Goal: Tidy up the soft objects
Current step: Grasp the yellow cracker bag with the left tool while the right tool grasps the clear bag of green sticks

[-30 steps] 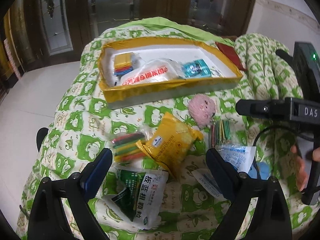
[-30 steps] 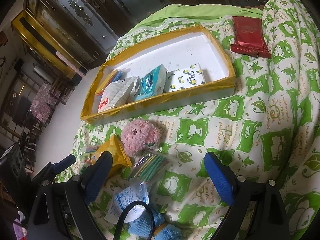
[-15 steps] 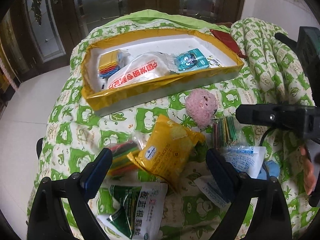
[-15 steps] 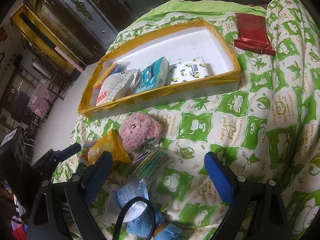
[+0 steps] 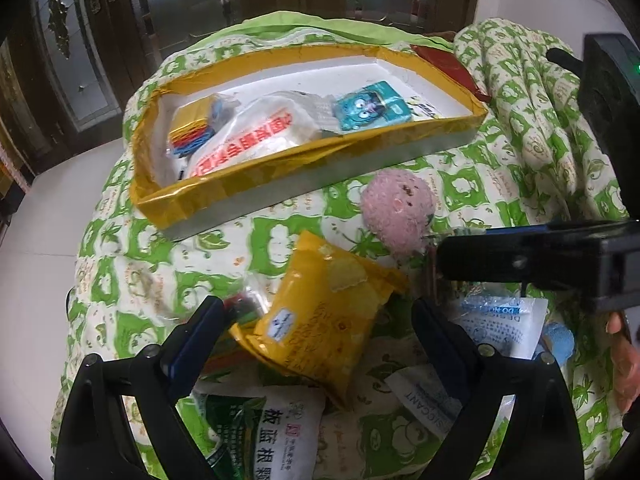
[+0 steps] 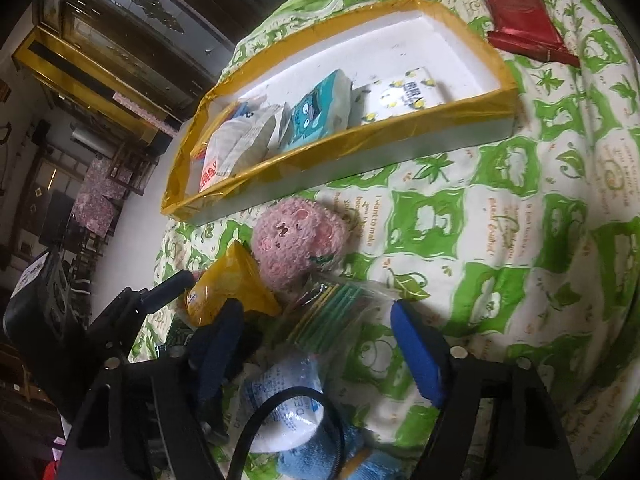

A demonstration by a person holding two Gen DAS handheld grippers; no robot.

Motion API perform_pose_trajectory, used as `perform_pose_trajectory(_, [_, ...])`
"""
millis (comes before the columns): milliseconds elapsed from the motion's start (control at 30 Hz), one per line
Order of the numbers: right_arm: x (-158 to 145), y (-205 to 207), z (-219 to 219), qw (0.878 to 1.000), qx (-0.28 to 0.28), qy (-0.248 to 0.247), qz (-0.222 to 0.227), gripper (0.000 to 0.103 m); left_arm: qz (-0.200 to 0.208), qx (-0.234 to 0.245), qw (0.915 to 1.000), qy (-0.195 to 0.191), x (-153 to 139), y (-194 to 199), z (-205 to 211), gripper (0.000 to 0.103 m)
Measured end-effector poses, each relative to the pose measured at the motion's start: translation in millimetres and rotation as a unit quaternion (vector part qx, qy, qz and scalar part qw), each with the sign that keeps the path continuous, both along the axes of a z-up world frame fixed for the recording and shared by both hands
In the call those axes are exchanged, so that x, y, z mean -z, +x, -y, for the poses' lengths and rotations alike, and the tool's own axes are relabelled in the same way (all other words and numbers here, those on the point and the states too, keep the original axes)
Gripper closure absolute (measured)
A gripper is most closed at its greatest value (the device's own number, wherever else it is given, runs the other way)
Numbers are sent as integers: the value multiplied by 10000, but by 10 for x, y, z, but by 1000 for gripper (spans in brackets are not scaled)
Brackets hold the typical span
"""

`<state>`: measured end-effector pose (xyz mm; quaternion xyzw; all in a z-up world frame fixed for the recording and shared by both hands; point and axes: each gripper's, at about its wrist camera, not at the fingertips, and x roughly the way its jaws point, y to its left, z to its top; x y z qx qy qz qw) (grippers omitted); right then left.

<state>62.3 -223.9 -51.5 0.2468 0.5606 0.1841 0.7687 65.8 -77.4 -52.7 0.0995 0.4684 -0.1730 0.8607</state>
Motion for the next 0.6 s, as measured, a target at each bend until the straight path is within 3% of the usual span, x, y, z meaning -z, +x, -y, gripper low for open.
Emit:
perform_pose_trajectory(167, [10, 68, -58, 10000, -13, -74, -7, 31, -27, 47, 10000, -2, 43, 33, 52, 13])
perform_pose_trajectory(300, [42, 108, -83, 9999, -4, -86, -63, 33, -64, 109, 9999, -2, 64, 32, 75, 24])
perform_pose_trajectory(500, [67, 152, -75, 9999, 7, -121, -87, 58, -140, 209, 9996, -132, 57, -6, 94, 49])
perform_pose_trajectory(600, [57, 167, -22, 9999, 78, -58, -82, 69, -139, 199, 9995, -221, 44, -47, 91, 52])
